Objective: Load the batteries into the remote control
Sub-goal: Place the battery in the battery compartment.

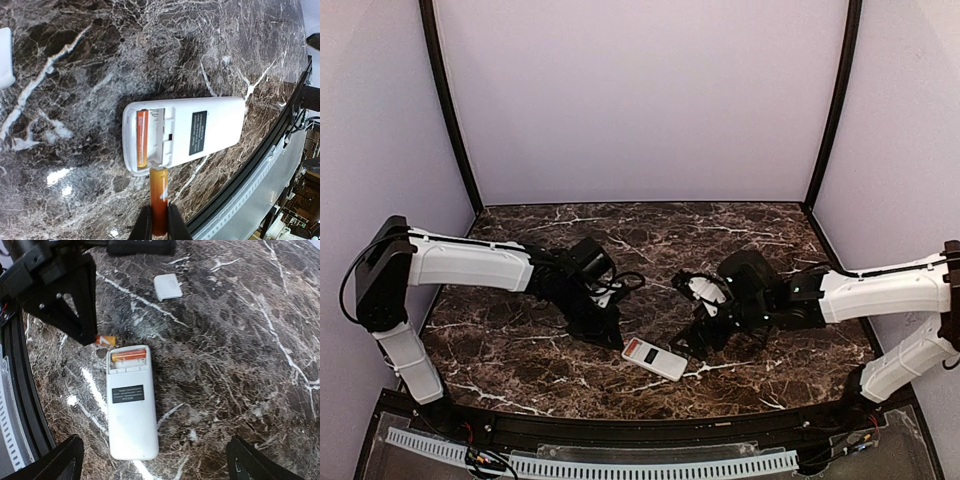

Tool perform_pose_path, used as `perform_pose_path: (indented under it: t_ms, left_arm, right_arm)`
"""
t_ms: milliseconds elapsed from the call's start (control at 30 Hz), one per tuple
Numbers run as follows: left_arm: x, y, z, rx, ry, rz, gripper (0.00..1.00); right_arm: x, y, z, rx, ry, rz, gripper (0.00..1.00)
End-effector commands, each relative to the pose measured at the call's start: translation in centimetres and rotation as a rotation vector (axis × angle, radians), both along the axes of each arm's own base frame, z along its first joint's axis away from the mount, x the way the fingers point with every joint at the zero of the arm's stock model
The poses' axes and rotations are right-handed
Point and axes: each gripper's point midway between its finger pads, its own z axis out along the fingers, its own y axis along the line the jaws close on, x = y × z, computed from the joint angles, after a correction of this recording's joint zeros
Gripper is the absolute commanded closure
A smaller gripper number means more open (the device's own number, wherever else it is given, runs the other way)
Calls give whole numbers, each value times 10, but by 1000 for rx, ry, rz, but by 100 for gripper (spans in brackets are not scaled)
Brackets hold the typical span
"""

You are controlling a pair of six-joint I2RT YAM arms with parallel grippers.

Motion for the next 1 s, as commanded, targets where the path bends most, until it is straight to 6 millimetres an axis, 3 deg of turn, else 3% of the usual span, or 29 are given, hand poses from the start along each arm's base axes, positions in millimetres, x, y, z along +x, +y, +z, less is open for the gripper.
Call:
perform_pose_path:
  t_ms: [0,267,967]
  left_arm:
    - [-4,-8,1,47,32,19,100]
    - [-1,-9,-13,138,33,8,100]
    - [6,-17,-27,197,18,-14,100]
  right_arm:
    - [15,-9,17,103,-12,-68,2]
    - [21,-24,21,123,-13,-118,2]
    - [18,-27,16,125,5,-123,1]
